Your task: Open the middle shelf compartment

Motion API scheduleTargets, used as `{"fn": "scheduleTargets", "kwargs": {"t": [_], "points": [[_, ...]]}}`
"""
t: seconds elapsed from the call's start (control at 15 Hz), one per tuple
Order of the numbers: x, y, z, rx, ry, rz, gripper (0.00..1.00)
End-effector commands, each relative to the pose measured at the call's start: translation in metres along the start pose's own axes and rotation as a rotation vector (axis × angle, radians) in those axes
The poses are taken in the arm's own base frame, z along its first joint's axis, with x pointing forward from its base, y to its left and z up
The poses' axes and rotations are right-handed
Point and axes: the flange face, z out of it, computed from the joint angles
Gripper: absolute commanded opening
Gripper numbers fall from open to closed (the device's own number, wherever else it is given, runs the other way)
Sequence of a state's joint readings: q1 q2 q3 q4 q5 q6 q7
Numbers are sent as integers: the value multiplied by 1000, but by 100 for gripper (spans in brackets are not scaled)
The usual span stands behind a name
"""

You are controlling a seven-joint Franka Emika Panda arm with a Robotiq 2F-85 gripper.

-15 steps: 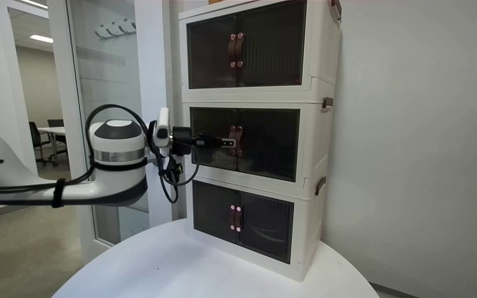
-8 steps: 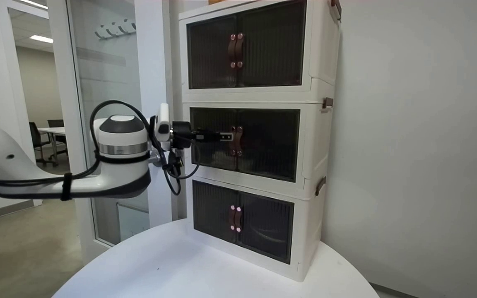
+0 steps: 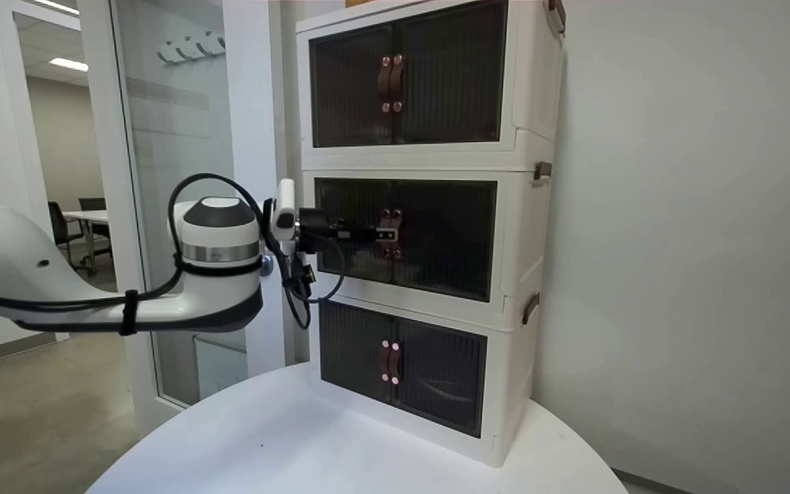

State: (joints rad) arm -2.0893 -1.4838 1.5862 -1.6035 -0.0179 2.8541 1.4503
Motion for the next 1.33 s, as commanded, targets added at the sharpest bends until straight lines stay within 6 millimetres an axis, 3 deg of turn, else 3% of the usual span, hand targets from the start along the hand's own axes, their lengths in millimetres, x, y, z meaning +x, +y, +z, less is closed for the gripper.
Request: {"fn": "scheduleTargets", "kwargs": {"t": [0.0,0.33,0.53,0.67,1.07,1.27], "points": [[-12,0,7,-20,-30,-39,100],[-13,9,14,-65,-10,-44,100],[-6,19,17,-145,55,-55,100],[-12,22,14,-218,79,-44,100],[-34,19,-17,-308,71,-62,100],[-28,14,-34,-143,45,-33,100]]}}
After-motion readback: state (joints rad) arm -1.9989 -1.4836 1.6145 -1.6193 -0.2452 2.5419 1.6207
